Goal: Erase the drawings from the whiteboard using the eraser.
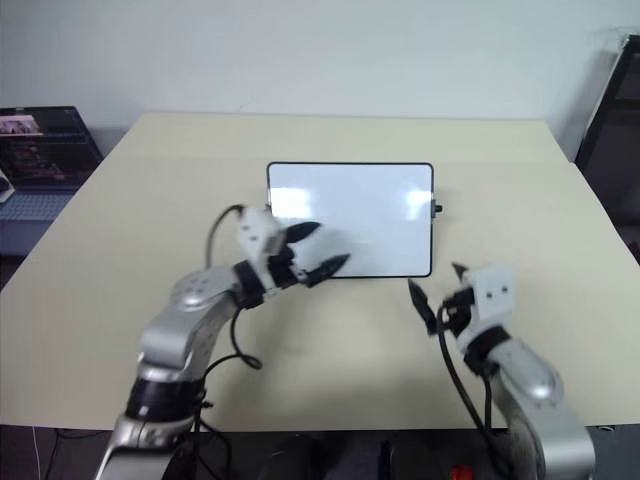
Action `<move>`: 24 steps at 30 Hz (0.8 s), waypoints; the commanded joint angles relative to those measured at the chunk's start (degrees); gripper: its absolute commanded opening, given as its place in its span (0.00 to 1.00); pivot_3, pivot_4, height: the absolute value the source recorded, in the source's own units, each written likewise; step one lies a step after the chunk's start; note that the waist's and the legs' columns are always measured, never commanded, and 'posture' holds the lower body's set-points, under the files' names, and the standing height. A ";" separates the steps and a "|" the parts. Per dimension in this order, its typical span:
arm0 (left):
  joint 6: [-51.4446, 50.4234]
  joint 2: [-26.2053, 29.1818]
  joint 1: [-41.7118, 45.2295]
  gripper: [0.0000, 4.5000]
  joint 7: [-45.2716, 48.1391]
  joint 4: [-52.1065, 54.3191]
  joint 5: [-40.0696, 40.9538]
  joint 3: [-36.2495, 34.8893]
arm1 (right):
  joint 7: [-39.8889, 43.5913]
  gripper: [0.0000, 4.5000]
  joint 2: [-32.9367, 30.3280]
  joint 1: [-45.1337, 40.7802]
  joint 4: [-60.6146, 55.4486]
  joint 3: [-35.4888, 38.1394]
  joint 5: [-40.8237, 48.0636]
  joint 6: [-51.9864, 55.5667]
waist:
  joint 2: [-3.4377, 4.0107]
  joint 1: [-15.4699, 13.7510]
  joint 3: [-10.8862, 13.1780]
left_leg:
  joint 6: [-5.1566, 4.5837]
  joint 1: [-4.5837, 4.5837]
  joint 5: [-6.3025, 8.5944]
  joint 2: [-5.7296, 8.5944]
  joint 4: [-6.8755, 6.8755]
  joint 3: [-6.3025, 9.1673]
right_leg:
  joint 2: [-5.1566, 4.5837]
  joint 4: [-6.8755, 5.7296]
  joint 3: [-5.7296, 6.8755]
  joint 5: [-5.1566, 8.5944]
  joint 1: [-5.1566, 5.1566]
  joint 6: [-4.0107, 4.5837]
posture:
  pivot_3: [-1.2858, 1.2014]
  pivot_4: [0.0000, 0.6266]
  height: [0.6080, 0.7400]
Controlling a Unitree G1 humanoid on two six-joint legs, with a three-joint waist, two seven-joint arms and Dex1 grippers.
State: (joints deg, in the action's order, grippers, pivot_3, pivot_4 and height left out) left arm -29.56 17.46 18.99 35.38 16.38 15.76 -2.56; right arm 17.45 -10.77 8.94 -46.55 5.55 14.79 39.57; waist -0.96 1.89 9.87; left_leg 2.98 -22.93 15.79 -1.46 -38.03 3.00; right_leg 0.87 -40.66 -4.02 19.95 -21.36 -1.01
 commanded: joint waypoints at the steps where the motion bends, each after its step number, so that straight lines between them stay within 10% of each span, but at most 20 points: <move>1: -2.13 -1.49 -7.28 1.00 -8.04 9.18 0.51 -5.04 | -1.81 0.99 1.40 6.47 -3.31 -0.60 -3.39 -12.34 | -0.01 -0.03 -0.01 | 0.00 0.04 0.00 0.01 -0.02 0.00 | -0.02 -0.01 0.00 0.00 0.05 0.00 | 0.52 0.24 1.00; 10: 2.38 -5.08 -19.96 1.00 -18.37 12.99 -1.92 -8.87 | -4.68 0.99 5.37 14.67 11.36 2.48 -6.89 -34.55 | -0.15 -0.04 -0.08 | 0.06 0.37 -0.06 0.03 -0.03 -0.02 | 0.01 -0.10 -0.02 -0.01 0.30 -0.06 | 0.52 0.24 1.00; 24: 7.91 -7.02 -30.13 1.00 -22.94 14.16 -6.96 -2.30 | 1.23 0.99 -4.05 11.74 16.07 5.02 -2.50 -30.97 | -0.10 0.07 -0.12 | 0.06 0.30 -0.06 0.03 0.13 -0.08 | 0.03 -0.03 -0.08 0.02 0.21 0.04 | 0.52 0.24 1.00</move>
